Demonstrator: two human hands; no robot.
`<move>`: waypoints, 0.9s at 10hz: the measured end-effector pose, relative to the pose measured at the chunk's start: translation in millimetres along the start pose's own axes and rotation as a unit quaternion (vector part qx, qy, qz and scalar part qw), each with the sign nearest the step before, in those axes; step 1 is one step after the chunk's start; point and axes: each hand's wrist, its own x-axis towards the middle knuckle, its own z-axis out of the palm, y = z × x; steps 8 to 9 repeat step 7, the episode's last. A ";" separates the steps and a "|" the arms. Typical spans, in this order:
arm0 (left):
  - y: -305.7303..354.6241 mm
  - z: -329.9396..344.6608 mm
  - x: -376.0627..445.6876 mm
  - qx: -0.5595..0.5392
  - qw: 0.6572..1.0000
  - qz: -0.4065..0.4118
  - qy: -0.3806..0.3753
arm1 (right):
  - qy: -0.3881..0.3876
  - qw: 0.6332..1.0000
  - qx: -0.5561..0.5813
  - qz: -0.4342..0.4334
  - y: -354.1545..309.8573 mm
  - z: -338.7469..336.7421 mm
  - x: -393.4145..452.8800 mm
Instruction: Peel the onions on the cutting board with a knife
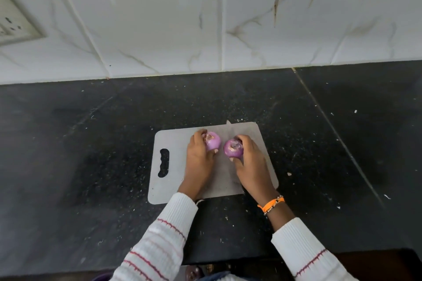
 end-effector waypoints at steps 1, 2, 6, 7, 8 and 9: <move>-10.7 -4.4 -8.4 0.018 0.999 -0.024 0.012 | -0.025 1.000 -0.004 -0.008 -5.8 16.6 8.8; -15.3 -6.8 -12.3 0.040 0.998 -0.042 0.030 | -0.050 0.998 -0.038 -0.015 -3.8 28.6 12.8; -20.0 -10.6 -17.9 0.047 0.998 -0.037 0.025 | -0.067 0.995 -0.077 -0.011 1.3 33.9 15.1; -20.6 -10.5 -17.2 0.029 0.998 -0.050 0.031 | -0.054 0.996 -0.072 -0.009 0.3 34.1 16.2; -20.6 -10.5 -17.2 0.029 0.998 -0.050 0.031 | -0.054 0.996 -0.072 -0.009 0.3 34.1 16.2; -20.6 -10.5 -17.2 0.029 0.998 -0.050 0.031 | -0.054 0.996 -0.072 -0.009 0.3 34.1 16.2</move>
